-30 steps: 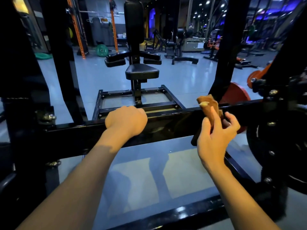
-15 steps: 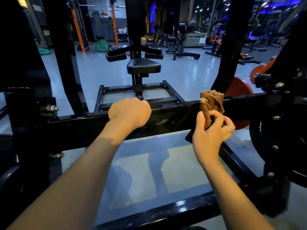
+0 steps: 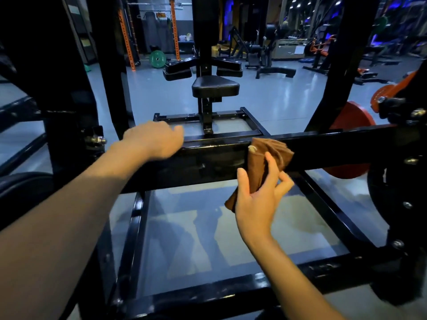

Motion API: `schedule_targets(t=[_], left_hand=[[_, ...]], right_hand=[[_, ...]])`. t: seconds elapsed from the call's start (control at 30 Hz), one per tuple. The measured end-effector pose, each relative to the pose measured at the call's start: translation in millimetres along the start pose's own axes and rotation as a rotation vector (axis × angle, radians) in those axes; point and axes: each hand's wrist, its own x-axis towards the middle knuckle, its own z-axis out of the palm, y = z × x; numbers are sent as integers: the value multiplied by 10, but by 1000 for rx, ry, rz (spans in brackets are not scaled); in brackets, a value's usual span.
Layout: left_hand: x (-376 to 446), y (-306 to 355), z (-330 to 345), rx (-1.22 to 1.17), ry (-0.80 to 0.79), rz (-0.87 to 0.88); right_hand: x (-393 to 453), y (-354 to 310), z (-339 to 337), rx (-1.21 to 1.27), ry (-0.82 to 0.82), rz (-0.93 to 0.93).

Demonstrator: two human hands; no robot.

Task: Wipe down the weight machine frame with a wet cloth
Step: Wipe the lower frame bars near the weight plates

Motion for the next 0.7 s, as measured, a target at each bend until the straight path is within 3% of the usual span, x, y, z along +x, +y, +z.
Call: schedule_targets(t=[0.13,0.3,0.37,0.43,0.6,0.7], left_hand=[[-121,-316,56,-4,-40,-80],[-156,-281,89,-56,-8,-108],[-145,-297,90,-58,-12,-102],[-143,-311,93,-34,-14,-90],[-107,-386,124,10,-14,-36],[-105,-376,145,16,-4,-36]], right_hand=[[-162,46,25,-91,-170,-128],[246,139,-231,-85,177,61],[289,69,-177,-34,231,55],[110,-62,9,-39,130,-54],[-442,-219,340,-318,-335,-469],[-206,-45,53,-351,-233,-478]])
